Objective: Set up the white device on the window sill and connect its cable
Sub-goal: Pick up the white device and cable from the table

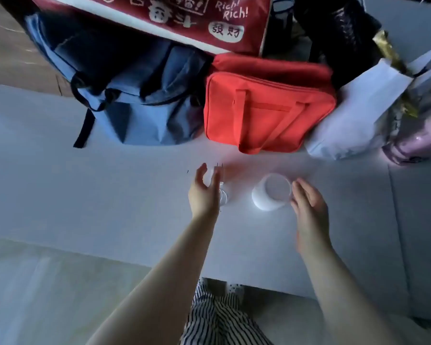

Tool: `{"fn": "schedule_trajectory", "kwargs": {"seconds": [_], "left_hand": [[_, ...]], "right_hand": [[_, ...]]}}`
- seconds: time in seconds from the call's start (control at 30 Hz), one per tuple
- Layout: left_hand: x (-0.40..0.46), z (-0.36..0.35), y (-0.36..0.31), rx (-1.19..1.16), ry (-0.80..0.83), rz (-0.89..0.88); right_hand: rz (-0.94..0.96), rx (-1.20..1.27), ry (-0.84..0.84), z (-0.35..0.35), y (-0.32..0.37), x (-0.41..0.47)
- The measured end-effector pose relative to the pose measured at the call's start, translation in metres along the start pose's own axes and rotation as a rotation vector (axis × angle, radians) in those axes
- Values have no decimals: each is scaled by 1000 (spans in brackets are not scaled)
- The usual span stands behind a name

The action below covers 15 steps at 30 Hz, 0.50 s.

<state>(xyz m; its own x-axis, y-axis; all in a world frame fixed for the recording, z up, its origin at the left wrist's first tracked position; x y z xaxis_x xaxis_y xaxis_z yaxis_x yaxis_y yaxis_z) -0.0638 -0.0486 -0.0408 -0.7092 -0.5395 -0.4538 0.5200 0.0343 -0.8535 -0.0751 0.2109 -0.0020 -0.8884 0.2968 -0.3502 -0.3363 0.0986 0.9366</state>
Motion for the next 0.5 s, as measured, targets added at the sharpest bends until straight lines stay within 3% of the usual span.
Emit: {"fn": "schedule_trajectory", "kwargs": {"seconds": [0.23,0.33,0.5], "left_hand": [[18,-22,0,288,-151,-410],[22,-31,15,350,-144,-413],[18,-31,20,155,-70,-314]], "right_hand": [[134,-30,18,-22,-33,7],[226,-169,-25,-26,-37,8],[254,-270,-63,-26,-42,12]]}}
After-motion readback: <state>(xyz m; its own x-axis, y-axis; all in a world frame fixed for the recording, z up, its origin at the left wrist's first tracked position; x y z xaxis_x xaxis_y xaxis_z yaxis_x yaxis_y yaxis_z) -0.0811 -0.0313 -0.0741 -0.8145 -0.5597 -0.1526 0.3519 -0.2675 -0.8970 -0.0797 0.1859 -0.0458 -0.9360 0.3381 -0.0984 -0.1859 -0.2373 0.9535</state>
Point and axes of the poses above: each hand's wrist, its own x-axis towards the middle knuckle, its own z-axis out of the back of the hand, y = z × x, the point moved 9 cm from there along x, towards the middle knuckle, and after that the axes turned 1 degree about x, right-handed, at the moved point
